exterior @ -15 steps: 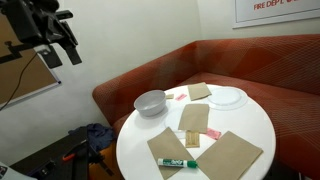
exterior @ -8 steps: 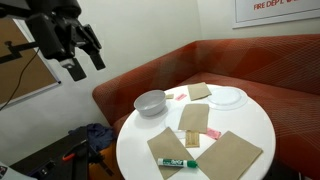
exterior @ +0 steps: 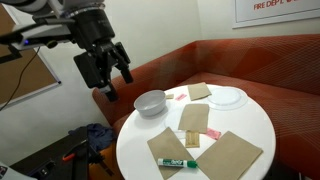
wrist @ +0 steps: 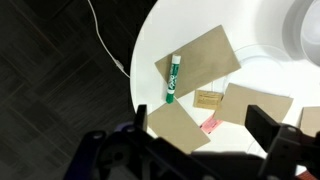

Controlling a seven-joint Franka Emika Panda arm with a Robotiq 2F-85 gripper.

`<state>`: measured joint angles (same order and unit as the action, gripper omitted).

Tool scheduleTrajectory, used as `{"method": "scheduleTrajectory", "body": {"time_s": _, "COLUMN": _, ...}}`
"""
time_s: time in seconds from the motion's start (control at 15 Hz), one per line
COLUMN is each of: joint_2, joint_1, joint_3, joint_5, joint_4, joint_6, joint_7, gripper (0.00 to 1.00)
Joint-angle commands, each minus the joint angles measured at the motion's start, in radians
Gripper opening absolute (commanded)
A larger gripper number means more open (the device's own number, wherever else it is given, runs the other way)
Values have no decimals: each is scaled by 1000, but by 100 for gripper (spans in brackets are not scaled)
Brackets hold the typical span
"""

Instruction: Put the marker in the bowl

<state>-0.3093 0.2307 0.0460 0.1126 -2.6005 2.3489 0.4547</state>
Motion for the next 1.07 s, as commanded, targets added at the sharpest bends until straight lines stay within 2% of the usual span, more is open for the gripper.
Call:
{"method": "scheduleTrajectory", "body": {"time_s": 0.0, "joint_2": 95, "joint_1": -3, "joint_3": 10, "joint_5": -37, "joint_4": 16, "joint_6": 93, "joint_7": 29, "gripper": 100}}
{"method": "scheduleTrajectory", "body": {"time_s": 0.33, "joint_2": 216, "joint_1": -11, "joint_3": 20, "joint_5": -43, "joint_4": 18, "joint_6": 238, "joint_7": 34, "gripper": 100}}
{"method": "scheduleTrajectory", "body": {"time_s": 0.6, "joint_2": 324, "joint_1": -18, "joint_3": 33, "joint_5": -33, "joint_4": 39, "joint_6": 308, "joint_7": 89, "gripper": 100}}
{"method": "scheduleTrajectory", "body": {"time_s": 1.0, "joint_2": 497, "joint_1": -48, "joint_3": 93, "joint_5": -55, "joint_4": 118, "joint_6": 324, "joint_7": 88, "gripper": 100}}
